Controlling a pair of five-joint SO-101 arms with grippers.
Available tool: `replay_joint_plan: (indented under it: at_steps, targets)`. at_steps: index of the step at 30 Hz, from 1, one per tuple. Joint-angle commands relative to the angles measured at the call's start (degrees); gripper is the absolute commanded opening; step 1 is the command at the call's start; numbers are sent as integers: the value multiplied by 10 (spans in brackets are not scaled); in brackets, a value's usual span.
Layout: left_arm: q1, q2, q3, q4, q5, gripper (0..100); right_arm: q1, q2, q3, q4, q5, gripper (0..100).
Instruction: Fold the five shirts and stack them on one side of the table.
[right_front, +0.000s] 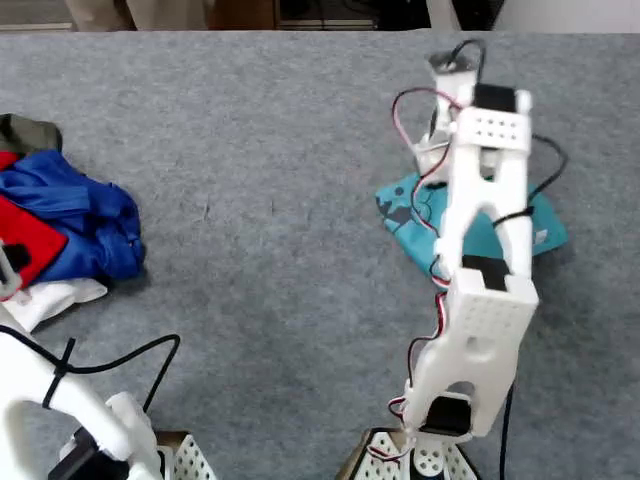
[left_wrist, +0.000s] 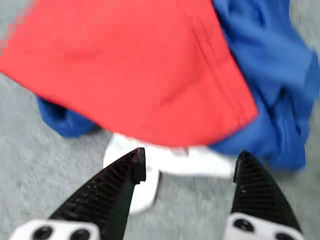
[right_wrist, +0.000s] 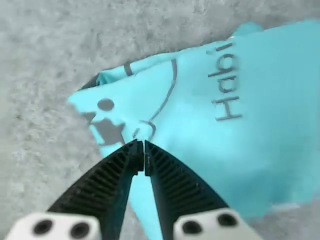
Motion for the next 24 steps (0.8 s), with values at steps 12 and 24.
replay_joint_plan:
  at_steps: [12,24]
  targets:
    - [-33,481,-352,-77,10,286,0,-164,-3,69,48,12]
    - [17,601,-682,166,145,24,4,-202,15,68,48,13]
